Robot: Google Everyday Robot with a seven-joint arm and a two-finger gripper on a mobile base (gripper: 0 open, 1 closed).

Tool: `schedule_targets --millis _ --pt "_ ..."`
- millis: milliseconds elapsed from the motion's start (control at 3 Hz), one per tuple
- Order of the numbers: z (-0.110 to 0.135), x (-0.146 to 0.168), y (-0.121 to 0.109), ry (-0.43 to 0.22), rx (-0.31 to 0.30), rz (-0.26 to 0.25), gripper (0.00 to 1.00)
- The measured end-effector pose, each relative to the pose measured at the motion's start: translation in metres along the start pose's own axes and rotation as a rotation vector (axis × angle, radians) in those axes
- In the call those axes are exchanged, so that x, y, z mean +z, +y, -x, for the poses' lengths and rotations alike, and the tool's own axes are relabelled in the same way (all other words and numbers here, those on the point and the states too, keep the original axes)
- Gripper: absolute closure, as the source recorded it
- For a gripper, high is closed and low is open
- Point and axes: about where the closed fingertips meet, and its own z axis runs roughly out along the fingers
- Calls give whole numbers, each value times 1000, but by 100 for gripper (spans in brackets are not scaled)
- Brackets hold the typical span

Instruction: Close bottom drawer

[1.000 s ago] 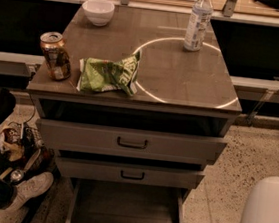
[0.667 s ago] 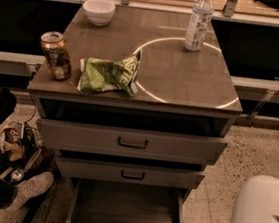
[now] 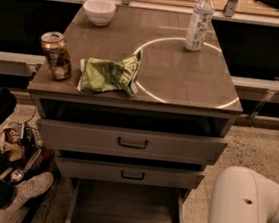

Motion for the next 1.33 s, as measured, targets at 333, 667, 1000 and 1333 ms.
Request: schedule_targets --millis 333,667,1000,1333 --pt "10 7 -21 -10 -21 -29 100" --pt "19 7 -44 -19 -32 -66 100" --pt "21 8 -49 -23 -35 -76 100" --pt "33 6 -63 -65 -31 -125 100"
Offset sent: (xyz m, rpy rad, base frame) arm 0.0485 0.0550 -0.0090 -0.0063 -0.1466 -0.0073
